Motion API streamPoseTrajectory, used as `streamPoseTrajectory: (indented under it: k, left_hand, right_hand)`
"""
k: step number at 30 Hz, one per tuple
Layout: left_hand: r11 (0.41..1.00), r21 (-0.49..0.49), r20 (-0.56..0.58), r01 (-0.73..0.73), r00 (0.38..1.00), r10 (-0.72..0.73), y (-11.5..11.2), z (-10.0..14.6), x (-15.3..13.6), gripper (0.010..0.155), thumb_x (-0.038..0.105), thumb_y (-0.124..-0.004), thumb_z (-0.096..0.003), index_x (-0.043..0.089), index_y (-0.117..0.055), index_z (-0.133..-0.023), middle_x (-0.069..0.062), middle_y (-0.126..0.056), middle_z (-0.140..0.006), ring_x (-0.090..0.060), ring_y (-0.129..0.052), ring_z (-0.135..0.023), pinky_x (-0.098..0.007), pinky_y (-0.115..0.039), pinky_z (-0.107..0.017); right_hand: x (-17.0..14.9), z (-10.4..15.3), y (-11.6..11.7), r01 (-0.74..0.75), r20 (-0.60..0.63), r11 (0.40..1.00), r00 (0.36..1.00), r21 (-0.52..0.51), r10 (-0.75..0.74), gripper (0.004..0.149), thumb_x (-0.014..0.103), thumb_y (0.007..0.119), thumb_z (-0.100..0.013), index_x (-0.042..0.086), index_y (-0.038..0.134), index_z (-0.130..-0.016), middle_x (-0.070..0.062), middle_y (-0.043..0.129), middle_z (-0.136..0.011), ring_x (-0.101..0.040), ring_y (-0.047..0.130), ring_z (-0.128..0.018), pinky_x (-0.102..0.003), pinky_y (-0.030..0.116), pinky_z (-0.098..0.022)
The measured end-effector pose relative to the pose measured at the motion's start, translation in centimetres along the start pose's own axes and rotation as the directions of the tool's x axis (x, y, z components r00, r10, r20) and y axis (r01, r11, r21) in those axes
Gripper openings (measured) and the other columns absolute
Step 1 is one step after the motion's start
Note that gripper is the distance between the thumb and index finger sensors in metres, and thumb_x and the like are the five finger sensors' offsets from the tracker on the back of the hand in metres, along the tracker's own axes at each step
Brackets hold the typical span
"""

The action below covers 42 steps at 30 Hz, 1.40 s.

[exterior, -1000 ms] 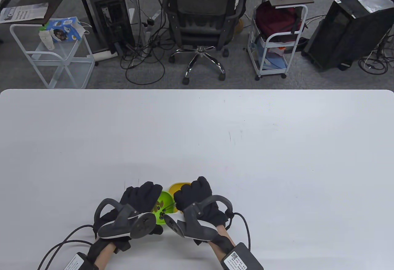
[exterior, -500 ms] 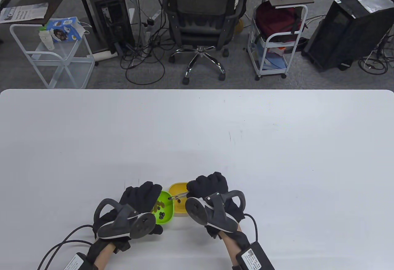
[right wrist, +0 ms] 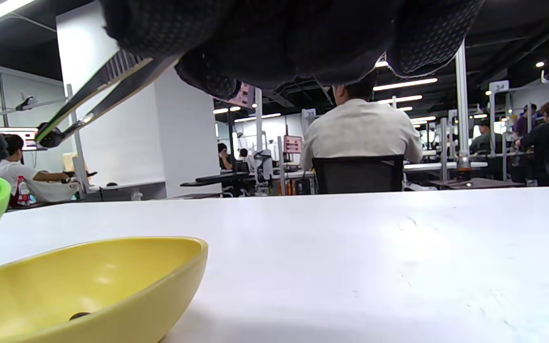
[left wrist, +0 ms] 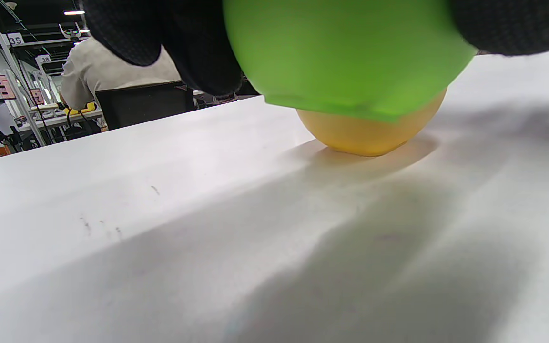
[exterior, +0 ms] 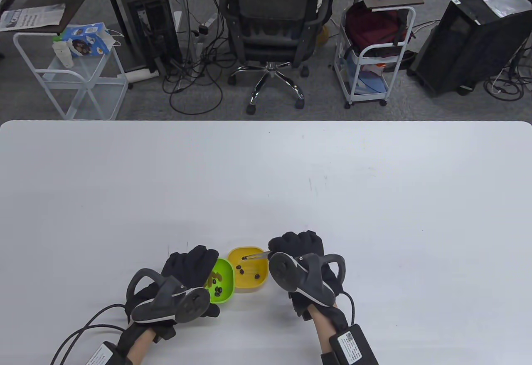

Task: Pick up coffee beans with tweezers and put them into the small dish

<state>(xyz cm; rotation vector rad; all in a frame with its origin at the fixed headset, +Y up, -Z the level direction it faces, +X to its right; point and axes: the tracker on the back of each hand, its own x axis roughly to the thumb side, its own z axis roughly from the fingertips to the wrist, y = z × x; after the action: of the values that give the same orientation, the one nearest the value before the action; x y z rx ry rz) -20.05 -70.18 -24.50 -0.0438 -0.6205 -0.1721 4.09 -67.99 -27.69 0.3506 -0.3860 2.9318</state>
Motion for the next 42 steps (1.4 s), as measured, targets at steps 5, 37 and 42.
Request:
streamPoseTrajectory:
  k: [5,37,42]
  left_hand:
    - [1.0,-0.003,0.0,-0.001,1.0,0.001,0.0,0.0,0.0,0.114,0.072,-0.07,-0.0333,0.001,-0.048,-0.119,-0.03,-0.061,-0.12,-0.043,-0.088,-0.096,-0.067,-0.07,-0.074]
    - [1.0,-0.011,0.001,0.001,1.0,-0.001,0.0,0.0,0.0,0.114,0.072,-0.071,-0.0331,0.001,-0.048,-0.119,-0.03,-0.061,-0.12,-0.043,-0.088,-0.096,-0.067,-0.07,-0.074]
    - [1.0,-0.014,0.003,0.001,1.0,-0.001,-0.1,-0.1,0.0,0.114,0.072,-0.071,-0.0332,0.001,-0.048,-0.119,-0.029,-0.061,-0.12,-0.043,-0.088,-0.096,-0.067,-0.07,-0.074]
  right_hand:
    - [0.0,0.1,0.0,0.035,-0.001,0.999,0.999,-0.019,-0.035,0.044,0.04,0.068,-0.04,0.026,0.078,-0.081,0.006,0.087,-0.065,-0.02,0.09,-0.052,-0.059,0.066,-0.073]
    - [6.9,1.4,2.1,-0.141,0.305,0.988,0.94,-0.065,0.154,0.045,0.041,0.07,-0.039,0.029,0.079,-0.081,0.008,0.088,-0.063,-0.018,0.091,-0.05,-0.057,0.069,-0.071]
    - [7.1,1.4,2.4,-0.153,0.312,0.987,0.936,-0.059,0.163,0.045,0.041,0.07,-0.039,0.029,0.079,-0.081,0.008,0.088,-0.063,-0.018,0.091,-0.05,-0.057,0.069,-0.071]
